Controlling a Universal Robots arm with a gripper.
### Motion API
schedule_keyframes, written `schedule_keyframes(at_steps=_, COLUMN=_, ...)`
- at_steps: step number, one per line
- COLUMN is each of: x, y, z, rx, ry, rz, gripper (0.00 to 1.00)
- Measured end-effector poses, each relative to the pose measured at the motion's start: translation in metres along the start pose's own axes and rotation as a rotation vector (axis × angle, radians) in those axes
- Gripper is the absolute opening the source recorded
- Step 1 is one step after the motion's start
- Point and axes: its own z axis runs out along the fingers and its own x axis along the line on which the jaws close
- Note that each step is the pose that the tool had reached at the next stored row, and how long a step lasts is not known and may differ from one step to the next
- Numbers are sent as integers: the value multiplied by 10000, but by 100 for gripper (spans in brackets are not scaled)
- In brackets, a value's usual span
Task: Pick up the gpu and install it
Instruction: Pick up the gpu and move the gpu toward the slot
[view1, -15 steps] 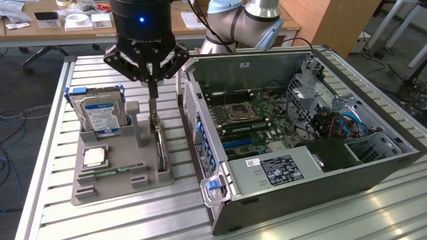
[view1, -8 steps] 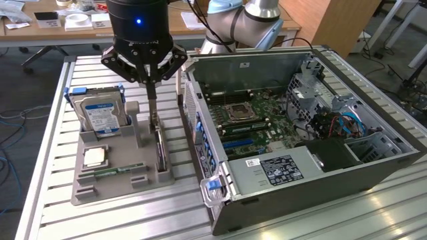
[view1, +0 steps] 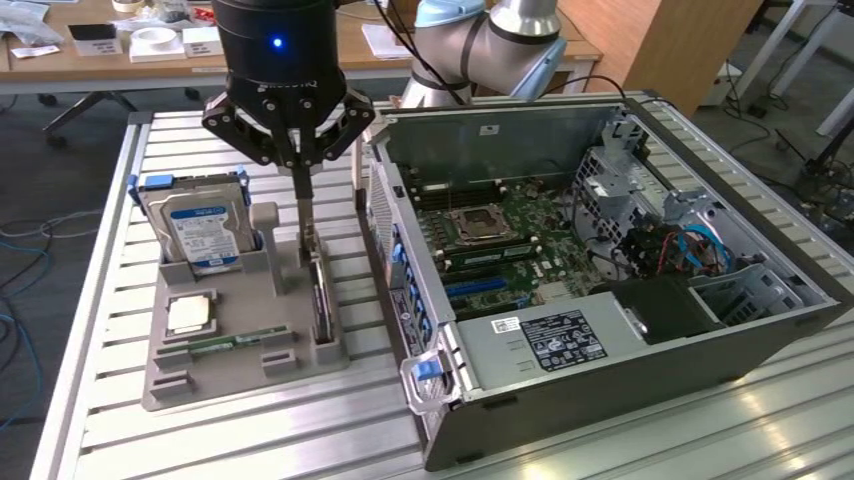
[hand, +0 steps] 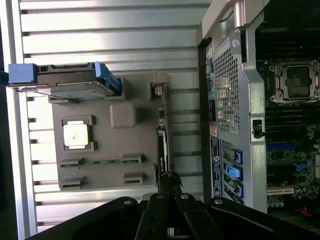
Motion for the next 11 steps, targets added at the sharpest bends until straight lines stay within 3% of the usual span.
schedule_keyframes(at_steps=4, x=0, y=0, z=0, rx=0, ry=0, rz=0, gripper=12)
schedule_keyframes(at_steps=7, x=0, y=0, z=0, rx=0, ry=0, rz=0, gripper=29)
schedule_keyframes(at_steps=11, x=0, y=0, z=0, rx=0, ry=0, rz=0, gripper=35)
